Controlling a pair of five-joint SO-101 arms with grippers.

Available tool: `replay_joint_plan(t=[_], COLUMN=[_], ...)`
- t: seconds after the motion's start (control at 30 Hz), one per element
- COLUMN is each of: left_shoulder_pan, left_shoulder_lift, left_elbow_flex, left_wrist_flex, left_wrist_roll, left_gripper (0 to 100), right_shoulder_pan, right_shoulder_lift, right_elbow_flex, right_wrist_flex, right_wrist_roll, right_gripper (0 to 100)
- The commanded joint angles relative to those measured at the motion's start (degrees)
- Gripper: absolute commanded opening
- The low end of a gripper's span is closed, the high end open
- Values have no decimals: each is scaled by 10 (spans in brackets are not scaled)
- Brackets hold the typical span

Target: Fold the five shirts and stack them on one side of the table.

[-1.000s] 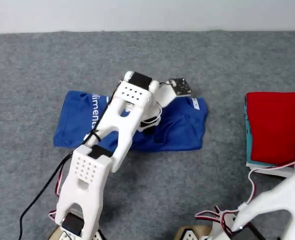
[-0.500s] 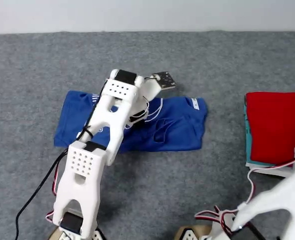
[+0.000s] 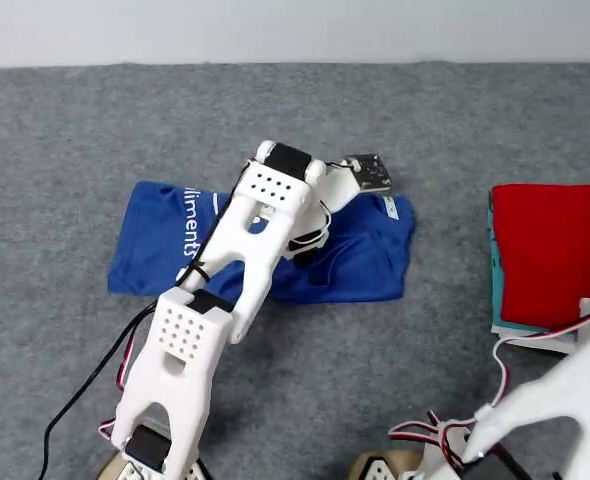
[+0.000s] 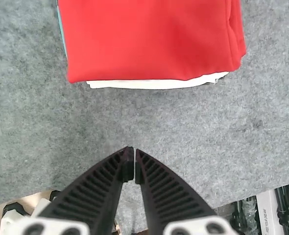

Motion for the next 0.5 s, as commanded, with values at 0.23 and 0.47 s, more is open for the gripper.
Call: replay_joint_plan(t=[0.23,0.47], left_shoulder_pan=[1,18], left_shoulder_lift=[-31,-113], left_elbow_flex=[-23,46], left_wrist_flex=[18,18], left_wrist_roll=[0,-1], left_gripper=[126,128], right_shoulder_pan=[-5,-5], right_shoulder_lift=[-17,-15], right_elbow_flex=[-5,-5], right_wrist_flex=[6,6], right_wrist_roll=[-3,-3], right_gripper=[12,12])
